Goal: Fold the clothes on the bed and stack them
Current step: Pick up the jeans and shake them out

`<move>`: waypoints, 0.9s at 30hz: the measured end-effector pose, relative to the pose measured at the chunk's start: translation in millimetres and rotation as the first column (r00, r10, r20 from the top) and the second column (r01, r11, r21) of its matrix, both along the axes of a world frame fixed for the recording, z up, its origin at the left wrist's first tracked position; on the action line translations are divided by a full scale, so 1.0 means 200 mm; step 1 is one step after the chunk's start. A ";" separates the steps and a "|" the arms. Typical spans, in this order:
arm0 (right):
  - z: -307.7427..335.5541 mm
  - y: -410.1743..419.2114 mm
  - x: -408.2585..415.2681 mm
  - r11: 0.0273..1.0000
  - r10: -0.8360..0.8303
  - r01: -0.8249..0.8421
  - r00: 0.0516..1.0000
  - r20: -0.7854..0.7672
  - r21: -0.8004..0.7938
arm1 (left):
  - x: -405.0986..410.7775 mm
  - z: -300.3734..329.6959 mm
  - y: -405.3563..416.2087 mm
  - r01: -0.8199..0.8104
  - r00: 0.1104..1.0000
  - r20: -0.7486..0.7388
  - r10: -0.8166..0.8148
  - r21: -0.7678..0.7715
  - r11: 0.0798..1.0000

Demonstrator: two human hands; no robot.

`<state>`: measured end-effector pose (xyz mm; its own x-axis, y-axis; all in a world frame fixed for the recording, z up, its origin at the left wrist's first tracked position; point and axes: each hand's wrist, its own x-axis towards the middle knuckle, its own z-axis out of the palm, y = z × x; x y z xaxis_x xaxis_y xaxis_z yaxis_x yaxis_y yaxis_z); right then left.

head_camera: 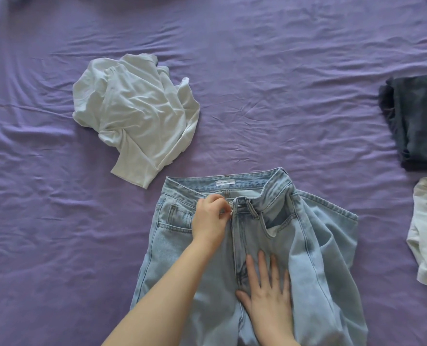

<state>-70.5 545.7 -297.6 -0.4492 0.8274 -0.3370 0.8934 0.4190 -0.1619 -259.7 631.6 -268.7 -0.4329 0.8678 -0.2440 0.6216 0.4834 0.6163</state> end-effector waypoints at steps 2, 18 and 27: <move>0.00 0.00 0.00 1.000 0.001 -0.001 1.000 -0.007 0.027 | -0.01 0.00 0.01 0.036 0.999 -0.006 -0.036 -0.037 0.999; 0.27 0.86 -0.41 0.955 0.289 -0.293 0.954 -0.076 -0.039 | -0.22 0.13 0.20 0.436 0.833 -0.166 -0.528 -0.390 0.811; 0.26 0.88 -0.36 0.960 0.274 -0.241 0.906 -0.321 0.140 | -0.24 0.20 0.21 0.422 0.902 0.108 -0.419 -0.429 0.798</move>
<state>-143.2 721.5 -245.7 -0.7234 0.6882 -0.0555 0.6527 0.6555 -0.3798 -308.1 673.2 -227.9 -0.0466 0.7685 -0.6381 0.8225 0.3920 0.4120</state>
